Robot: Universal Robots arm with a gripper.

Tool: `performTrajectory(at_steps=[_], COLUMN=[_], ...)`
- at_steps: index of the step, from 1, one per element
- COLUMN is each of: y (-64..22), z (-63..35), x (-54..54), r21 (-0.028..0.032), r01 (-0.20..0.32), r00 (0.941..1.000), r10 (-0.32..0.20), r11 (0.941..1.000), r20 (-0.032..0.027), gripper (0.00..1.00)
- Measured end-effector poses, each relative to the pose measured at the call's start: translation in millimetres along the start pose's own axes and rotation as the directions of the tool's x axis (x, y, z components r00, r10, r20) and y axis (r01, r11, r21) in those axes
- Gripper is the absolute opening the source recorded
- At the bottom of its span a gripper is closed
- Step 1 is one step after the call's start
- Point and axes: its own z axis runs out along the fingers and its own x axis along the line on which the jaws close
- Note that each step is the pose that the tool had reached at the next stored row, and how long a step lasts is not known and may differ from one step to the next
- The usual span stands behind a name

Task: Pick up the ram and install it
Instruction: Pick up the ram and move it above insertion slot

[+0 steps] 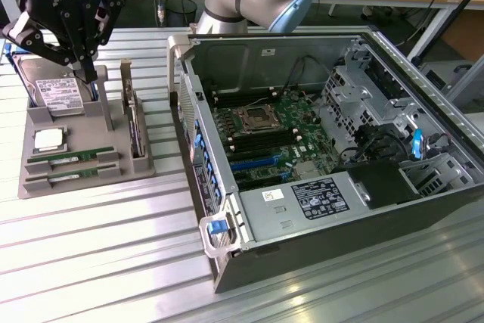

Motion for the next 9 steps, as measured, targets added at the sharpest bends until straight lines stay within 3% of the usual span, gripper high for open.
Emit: performTrajectory(at_steps=[9], y=[0.0], z=[0.0], x=[0.0], r21=[0.0], r01=[0.071], r00=[0.9975], r10=[-0.071], r11=[0.9975], r20=[-0.0028], gripper=[0.1])
